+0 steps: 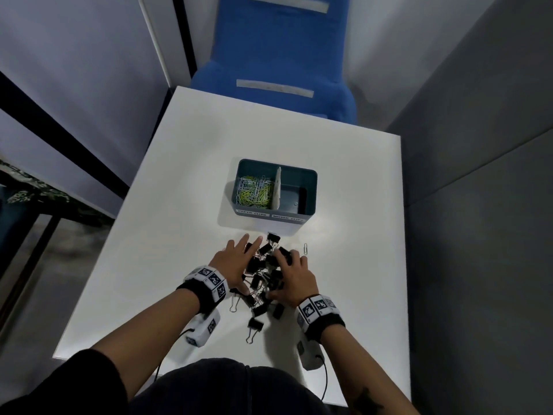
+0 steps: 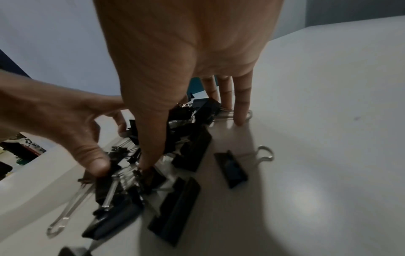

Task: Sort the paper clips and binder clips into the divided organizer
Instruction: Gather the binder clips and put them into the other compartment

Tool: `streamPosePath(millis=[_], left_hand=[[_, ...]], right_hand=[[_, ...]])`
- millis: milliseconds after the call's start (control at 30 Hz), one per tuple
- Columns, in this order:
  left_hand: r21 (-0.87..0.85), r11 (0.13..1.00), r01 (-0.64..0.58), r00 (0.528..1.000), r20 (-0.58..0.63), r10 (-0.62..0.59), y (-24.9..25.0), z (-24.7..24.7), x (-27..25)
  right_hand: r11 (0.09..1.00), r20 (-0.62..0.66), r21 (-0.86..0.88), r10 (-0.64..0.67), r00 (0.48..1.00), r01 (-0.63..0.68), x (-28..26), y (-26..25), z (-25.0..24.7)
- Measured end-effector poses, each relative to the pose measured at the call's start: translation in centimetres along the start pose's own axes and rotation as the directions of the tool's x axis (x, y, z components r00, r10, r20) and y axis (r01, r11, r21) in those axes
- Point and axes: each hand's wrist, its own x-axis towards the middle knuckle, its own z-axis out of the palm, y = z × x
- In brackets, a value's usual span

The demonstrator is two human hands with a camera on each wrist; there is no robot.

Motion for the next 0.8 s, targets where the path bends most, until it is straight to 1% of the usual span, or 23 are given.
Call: streamPosePath(millis=[133,233,333,433,567,700,800], left_hand=[[0.062,0.997,-0.043,0.998,0.055,0.040,0.6,-1.7,0.9],[0.093,0.992,-0.083,0.995,0.066,0.077,1.2,-2.1,1.0],[0.091,0.992,-0.082,0.996,0.039,0.079,1.9,-1.9,0.6],[0.037,0.998,-0.054,0.998,0.020,0.053,1.7,-1.6,0.2],[-0.017,0.999,-0.035,0.999,-0.029,0.034,1.2,-1.2,-0.2],[-0.100,0.992,-0.076,0.993,-0.097,0.066,1.0,-0.9,-1.0],[-0.075,0.992,-0.106,0.981,-0.172,0.092,1.1,-0.9,-1.4]], right_hand=[[1.000,0.021,0.009,0.012,1.000,-0.012,0.5,-1.0,0.5],[0.997,0.021,0.073,0.015,1.000,-0.017,0.8,-1.1,0.6],[0.991,-0.001,0.125,0.041,0.999,-0.041,1.0,-1.0,0.4],[0.985,-0.011,0.166,0.052,0.999,-0.050,1.0,-0.6,0.2],[0.975,-0.067,0.218,0.060,0.996,-0.044,0.4,-0.4,-0.1],[0.970,-0.148,0.242,0.026,0.989,0.011,-0.3,-0.1,-0.2],[0.975,-0.161,0.222,0.017,0.987,0.019,-0.7,0.0,0.1]])
